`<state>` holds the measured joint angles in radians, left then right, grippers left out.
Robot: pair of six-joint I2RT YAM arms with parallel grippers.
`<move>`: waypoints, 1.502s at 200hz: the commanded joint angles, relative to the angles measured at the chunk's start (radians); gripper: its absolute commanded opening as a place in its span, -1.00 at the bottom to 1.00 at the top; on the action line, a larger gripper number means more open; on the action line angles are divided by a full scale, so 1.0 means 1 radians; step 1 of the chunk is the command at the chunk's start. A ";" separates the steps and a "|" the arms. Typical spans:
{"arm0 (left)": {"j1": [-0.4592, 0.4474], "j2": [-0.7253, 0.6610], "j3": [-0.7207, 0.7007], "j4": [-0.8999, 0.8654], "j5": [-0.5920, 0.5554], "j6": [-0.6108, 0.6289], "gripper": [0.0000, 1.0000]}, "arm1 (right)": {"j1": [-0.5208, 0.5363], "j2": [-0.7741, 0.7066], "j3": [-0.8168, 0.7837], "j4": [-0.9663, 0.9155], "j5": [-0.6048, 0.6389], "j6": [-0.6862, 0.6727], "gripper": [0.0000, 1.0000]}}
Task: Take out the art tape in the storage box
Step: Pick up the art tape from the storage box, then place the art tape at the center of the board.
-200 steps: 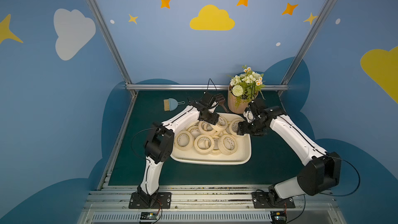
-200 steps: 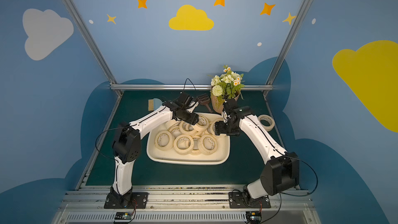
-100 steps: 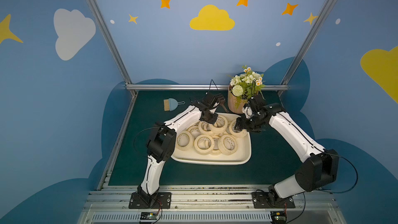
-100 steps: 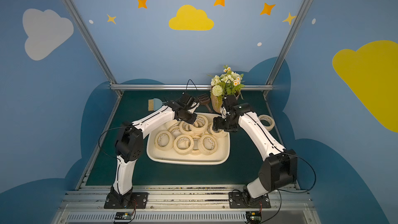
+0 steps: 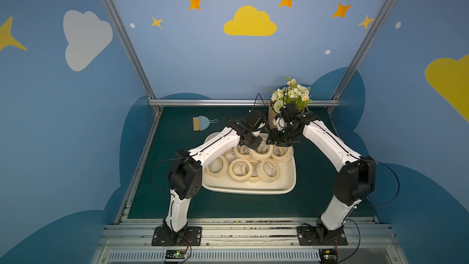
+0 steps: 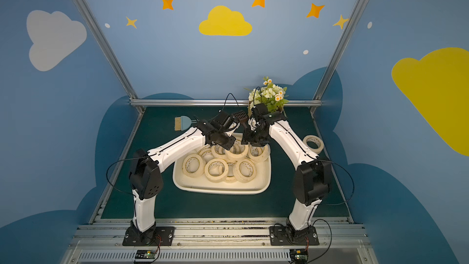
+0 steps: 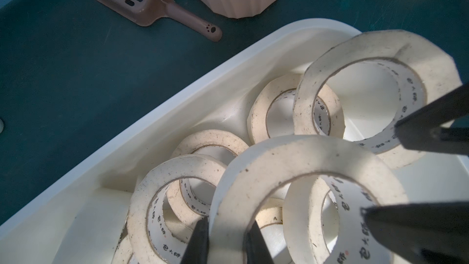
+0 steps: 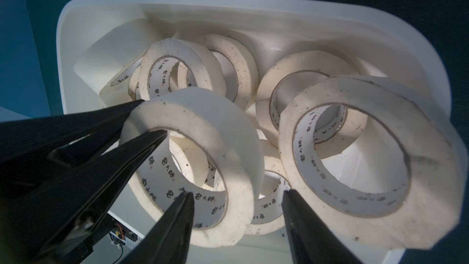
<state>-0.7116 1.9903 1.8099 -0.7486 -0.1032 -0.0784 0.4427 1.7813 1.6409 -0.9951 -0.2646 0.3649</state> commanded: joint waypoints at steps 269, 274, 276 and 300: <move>0.244 -0.402 -0.561 0.326 0.092 0.046 0.72 | -0.639 -0.204 -0.127 -0.190 0.239 -0.140 -1.00; 0.244 -0.396 -0.561 0.327 0.097 0.043 0.73 | -0.644 -0.170 -0.110 -0.187 0.238 -0.136 -1.00; 0.244 -0.394 -0.561 0.327 0.097 0.043 0.73 | -0.646 -0.157 -0.101 -0.186 0.236 -0.135 -1.00; 0.244 -0.367 -0.550 0.314 0.109 0.044 0.83 | -0.659 0.039 0.026 -0.192 0.206 -0.156 -1.00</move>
<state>-0.4721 1.6058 1.2465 -0.4492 -0.0219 -0.0448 -0.2089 1.6833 1.5578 -1.2018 -0.0154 0.2230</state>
